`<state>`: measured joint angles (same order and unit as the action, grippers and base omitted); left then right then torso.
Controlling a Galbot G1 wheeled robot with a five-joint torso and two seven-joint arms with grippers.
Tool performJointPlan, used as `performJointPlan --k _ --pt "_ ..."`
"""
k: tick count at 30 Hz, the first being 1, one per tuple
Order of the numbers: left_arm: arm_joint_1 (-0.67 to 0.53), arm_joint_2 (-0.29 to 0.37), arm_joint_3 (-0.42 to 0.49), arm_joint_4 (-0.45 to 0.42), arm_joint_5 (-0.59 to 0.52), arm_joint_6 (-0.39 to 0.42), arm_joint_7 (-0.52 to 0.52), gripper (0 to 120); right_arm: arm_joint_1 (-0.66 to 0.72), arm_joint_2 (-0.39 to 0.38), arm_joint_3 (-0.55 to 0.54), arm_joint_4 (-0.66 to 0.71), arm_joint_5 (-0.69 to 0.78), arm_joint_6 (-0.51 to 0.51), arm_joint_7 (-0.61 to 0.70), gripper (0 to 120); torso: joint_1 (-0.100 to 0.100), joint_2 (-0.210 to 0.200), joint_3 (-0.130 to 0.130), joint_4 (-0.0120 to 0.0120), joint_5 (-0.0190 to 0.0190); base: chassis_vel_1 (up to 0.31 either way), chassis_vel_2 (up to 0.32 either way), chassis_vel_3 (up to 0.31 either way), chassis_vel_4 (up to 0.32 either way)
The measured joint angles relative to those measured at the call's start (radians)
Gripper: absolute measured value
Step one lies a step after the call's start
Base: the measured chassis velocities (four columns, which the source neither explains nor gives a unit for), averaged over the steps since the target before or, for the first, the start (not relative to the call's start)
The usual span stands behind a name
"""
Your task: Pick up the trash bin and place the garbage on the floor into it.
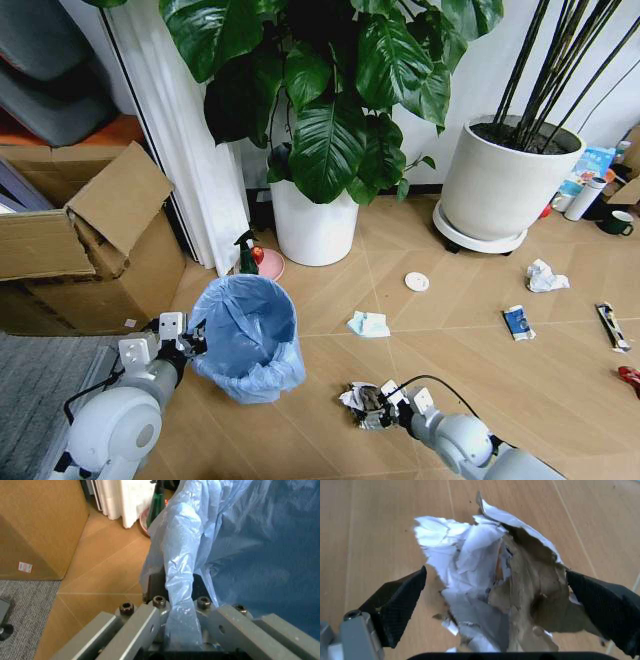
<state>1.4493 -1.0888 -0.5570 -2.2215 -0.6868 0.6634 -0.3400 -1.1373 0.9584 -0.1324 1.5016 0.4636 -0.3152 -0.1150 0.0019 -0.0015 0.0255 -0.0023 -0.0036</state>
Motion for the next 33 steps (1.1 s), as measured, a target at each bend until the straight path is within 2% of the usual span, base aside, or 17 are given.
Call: performJointPlan --k 4,6,8,9,12,13,16,17,20,22,28,31,33 --pt "0.006 0.000 -0.003 -0.005 0.001 0.000 0.000 0 0.009 0.016 -0.002 -0.023 0.008 -0.001 -0.001 99 0.000 0.000 0.000 0.0001 0.0009 0.000 0.000 0.000 0.000" --pt "0.010 0.000 -0.005 -0.008 0.001 0.000 0.000 0 0.014 0.031 -0.002 -0.046 0.013 0.000 -0.002 89 0.000 0.000 0.000 0.0000 0.0001 0.000 0.000 0.000 0.000" --pt "0.012 0.001 -0.006 -0.010 0.002 0.000 -0.001 0 0.016 0.045 -0.002 -0.061 0.013 0.004 -0.006 81 0.000 0.000 0.000 0.0000 0.0007 0.000 0.000 0.000 0.000" --pt "0.012 0.001 -0.006 -0.010 0.002 0.000 -0.001 0 0.016 0.045 -0.002 -0.061 0.013 0.004 -0.006 81 0.000 0.000 0.000 0.0000 0.0007 0.000 0.000 0.000 0.000" --pt "0.014 0.002 -0.009 -0.012 0.002 0.000 -0.001 0 0.016 0.066 -0.002 -0.070 0.014 0.005 0.001 66 0.000 0.000 0.000 0.0001 0.0008 0.000 0.000 0.000 0.000" --pt "0.014 0.002 -0.009 -0.012 0.002 0.000 -0.001 0 0.016 0.066 -0.002 -0.070 0.014 0.005 0.001 66 0.000 0.000 0.000 0.0001 0.0008 0.000 0.000 0.000 0.000" --pt "0.013 0.002 -0.010 -0.012 0.002 0.000 -0.001 0 0.011 0.072 0.000 -0.075 0.012 0.010 0.007 52 0.000 0.000 0.000 0.0000 0.0003 0.000 0.000 0.000 0.000" --pt "0.013 0.002 -0.010 -0.012 0.002 0.000 -0.001 0 0.011 0.072 0.000 -0.075 0.012 0.010 0.007 52 0.000 0.000 0.000 0.0000 0.0003 0.000 0.000 0.000 0.000" --pt "0.013 0.002 -0.008 -0.013 0.002 0.000 -0.001 0 0.006 0.081 0.010 -0.080 0.008 0.015 0.014 37 0.000 0.000 0.000 0.0000 0.0003 0.000 0.000 0.000 0.000" --pt "0.013 0.002 -0.008 -0.013 0.002 0.001 -0.001 0 0.006 0.085 0.015 -0.082 0.007 0.015 0.015 34 0.000 0.000 0.000 0.0000 0.0003 0.000 0.000 0.000 0.000" --pt "0.013 0.007 -0.006 -0.013 0.003 0.002 -0.001 0 0.000 0.103 0.042 -0.083 0.004 0.018 0.028 7 0.000 0.000 0.000 0.0000 0.0005 0.000 0.000 0.000 0.000" --pt "0.012 0.010 -0.007 -0.013 0.001 0.002 -0.001 0 -0.019 0.116 0.090 -0.059 0.004 0.024 0.036 0 0.000 0.000 0.000 0.0000 0.0006 0.000 0.000 0.000 0.000" --pt "0.012 0.011 -0.008 -0.013 0.000 0.002 -0.001 0 -0.033 0.126 0.125 -0.039 0.010 0.026 0.037 0 0.000 0.000 0.000 0.0001 0.0006 0.000 0.000 0.000 0.000"
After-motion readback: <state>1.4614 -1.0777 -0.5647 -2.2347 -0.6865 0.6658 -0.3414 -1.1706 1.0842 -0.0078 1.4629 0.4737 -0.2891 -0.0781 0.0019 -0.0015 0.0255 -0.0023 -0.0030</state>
